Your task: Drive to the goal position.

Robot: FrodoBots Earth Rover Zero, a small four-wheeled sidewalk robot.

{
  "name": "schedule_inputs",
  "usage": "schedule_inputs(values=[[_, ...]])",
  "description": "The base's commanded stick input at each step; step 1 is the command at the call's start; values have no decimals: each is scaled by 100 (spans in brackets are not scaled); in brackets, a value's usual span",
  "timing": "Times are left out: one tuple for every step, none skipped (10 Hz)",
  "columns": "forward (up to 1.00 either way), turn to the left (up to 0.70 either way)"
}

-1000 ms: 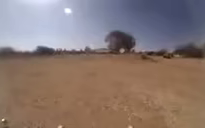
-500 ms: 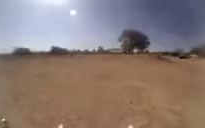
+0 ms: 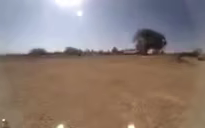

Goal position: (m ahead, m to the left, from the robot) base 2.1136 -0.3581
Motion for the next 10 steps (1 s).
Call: schedule_inputs(values=[[100, 27], [100, 27], [100, 27], [100, 27], [100, 27], [100, 27], [100, 27], [100, 27], [100, 27], [100, 27]])
